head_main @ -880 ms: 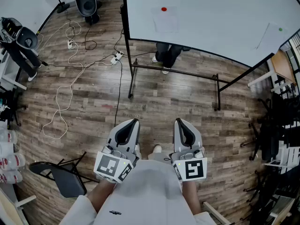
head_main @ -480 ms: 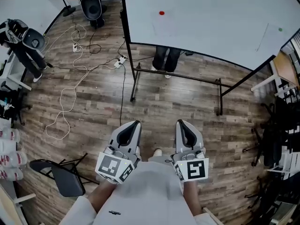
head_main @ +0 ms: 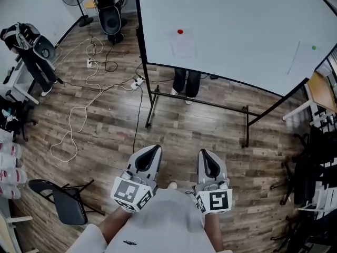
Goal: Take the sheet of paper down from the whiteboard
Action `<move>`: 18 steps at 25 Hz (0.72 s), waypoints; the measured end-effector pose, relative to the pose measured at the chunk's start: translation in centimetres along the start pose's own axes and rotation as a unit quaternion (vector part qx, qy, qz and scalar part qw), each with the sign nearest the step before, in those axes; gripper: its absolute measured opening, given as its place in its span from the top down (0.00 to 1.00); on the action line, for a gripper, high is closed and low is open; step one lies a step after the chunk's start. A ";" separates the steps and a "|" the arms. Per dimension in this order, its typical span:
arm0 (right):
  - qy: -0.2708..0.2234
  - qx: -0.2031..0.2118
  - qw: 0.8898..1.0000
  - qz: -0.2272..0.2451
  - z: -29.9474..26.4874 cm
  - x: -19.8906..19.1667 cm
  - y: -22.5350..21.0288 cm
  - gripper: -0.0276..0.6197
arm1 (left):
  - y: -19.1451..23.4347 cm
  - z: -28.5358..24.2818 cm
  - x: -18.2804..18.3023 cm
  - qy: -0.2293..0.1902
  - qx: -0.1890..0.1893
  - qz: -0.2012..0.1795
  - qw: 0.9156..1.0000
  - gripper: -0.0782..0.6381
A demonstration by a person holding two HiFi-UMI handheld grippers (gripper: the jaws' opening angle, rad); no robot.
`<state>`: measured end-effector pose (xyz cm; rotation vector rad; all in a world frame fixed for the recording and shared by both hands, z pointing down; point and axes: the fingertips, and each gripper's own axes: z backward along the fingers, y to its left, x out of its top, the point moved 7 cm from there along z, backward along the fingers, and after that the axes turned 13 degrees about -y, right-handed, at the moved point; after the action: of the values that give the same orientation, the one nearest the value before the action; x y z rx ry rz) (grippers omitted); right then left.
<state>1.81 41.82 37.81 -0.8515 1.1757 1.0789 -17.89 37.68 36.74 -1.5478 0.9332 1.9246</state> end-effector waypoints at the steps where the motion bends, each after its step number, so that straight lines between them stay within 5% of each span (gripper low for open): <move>1: -0.003 -0.001 1.000 -0.001 0.3 0.0 -0.5 0.94 | -0.4 -0.2 -0.2 -0.001 0.001 0.000 1.000 0.88; 18: 0.005 0.001 1.000 -0.015 -1.9 -3.5 -7.4 0.94 | -0.3 -7.0 -3.0 0.004 0.024 0.001 1.000 0.88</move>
<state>8.25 37.22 40.71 -0.8713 1.1682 1.0503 -12.58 32.64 38.71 -1.5293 0.9773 1.8857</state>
